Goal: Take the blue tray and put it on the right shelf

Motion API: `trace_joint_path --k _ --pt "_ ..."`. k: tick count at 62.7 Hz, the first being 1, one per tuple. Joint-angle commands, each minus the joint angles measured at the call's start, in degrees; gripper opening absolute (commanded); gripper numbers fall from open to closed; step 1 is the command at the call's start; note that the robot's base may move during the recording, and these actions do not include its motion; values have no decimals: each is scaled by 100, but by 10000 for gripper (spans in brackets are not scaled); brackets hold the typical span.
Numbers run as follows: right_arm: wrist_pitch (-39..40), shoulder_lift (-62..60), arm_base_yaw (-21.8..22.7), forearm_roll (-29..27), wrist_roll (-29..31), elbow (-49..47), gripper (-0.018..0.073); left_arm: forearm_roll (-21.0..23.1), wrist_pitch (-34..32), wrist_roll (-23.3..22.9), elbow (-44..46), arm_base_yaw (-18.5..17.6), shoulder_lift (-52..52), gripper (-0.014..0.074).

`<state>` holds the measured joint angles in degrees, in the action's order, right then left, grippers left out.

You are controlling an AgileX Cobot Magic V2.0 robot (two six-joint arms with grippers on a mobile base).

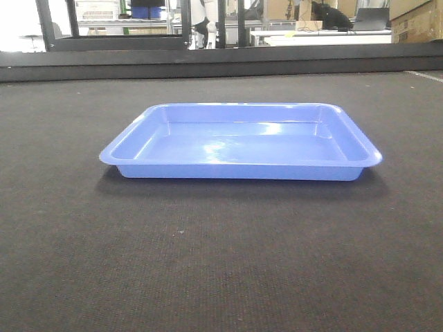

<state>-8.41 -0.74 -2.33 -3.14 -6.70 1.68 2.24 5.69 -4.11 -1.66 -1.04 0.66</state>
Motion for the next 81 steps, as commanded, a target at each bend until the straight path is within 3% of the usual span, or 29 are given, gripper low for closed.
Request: trace_joint_path --k 1,43,48,54,60,66,72,81 --pt "493 -106 -8 10 41 -131 57 -7 -514 27 -170 -12 91 -49" --pt "667 -102 -9 18 41 -136 57 22 -722 1 -170 -12 91 -48" --pt "888 -102 -9 18 41 -136 57 326 -1019 -9 -158 -12 56 -48" --pt "1574 -102 -9 12 41 -273 57 232 -1463 -9 172 -12 52 -48" --pt "1427 -65 -9 12 41 -962 57 -649 -634 -9 1177 -12 -157 -47" --pt "623 224 -9 17 41 -1888 63 -967 437 -9 2439 -12 -755 -24" --pt "151 814 -9 17 41 -2690 186 -946 1209 -9 3578 -12 -1568 95" --pt "155 1907 -9 23 41 -3490 508 -946 1553 -9 4442 -12 -2982 365"
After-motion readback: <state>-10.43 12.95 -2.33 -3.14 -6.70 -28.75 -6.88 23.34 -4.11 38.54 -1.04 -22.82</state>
